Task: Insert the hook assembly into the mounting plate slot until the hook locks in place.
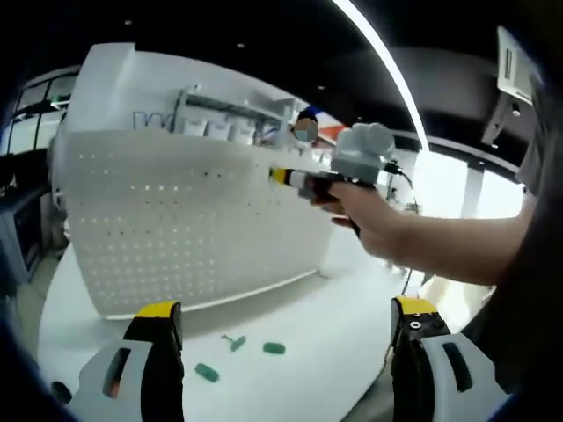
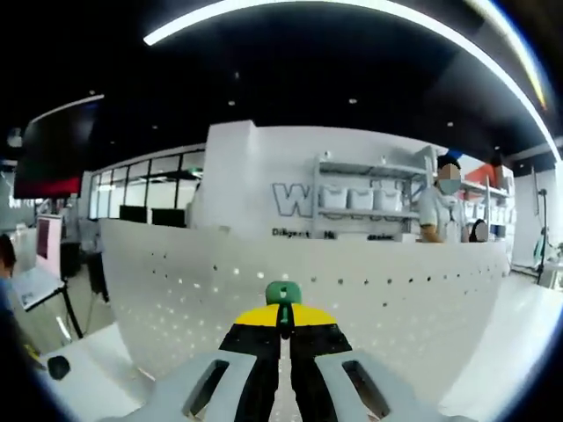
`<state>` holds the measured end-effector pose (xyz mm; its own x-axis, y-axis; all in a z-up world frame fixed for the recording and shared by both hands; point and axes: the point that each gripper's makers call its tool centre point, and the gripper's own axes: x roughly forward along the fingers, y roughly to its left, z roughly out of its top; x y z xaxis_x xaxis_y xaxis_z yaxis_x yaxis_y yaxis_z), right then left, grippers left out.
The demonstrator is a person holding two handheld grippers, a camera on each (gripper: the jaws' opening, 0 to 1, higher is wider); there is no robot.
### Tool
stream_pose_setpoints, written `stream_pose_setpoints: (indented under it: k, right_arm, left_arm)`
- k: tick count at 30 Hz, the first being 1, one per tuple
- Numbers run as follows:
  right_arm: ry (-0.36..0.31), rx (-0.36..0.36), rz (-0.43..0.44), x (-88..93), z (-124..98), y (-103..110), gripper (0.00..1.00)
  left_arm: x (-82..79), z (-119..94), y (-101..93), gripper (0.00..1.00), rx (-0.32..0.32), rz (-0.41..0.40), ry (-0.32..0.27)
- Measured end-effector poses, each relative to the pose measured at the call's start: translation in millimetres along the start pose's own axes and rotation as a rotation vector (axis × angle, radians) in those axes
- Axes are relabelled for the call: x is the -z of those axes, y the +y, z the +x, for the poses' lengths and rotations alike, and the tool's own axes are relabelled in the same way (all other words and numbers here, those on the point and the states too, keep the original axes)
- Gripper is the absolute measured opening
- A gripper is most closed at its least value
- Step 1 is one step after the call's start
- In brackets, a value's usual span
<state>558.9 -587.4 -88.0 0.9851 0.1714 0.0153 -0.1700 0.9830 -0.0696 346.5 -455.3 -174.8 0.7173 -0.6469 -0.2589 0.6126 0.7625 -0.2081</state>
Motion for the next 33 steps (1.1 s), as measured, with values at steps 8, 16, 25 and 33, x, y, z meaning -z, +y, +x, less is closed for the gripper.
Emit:
stream_pose_setpoints:
  k: [8, 16, 25, 33]
  right_arm:
    - [-0.032, 0.025, -0.001, -10.6, 22.5, 2.7, 0.0]
    - [-0.038, 0.053, 0.002, -7.3, 31.5, 0.3, 0.0]
    - [-0.043, 0.091, 0.044, 3.7, 34.7, -7.1, 0.0]
    - [-0.084, 0.099, 0.081, 6.8, 34.8, -7.4, 0.0]
  left_arm:
    - [0.0, -0.8, 2.7, 1.0, -0.003, -0.015, 0.001]
    - [4.9, -4.4, 11.4, 1.0, -0.026, -0.028, 0.011]
    - [7.3, -6.1, 25.6, 1.0, -0.046, -0.019, 0.02]
    - [3.7, -12.4, 41.5, 1.0, -0.082, -0.03, 0.007]
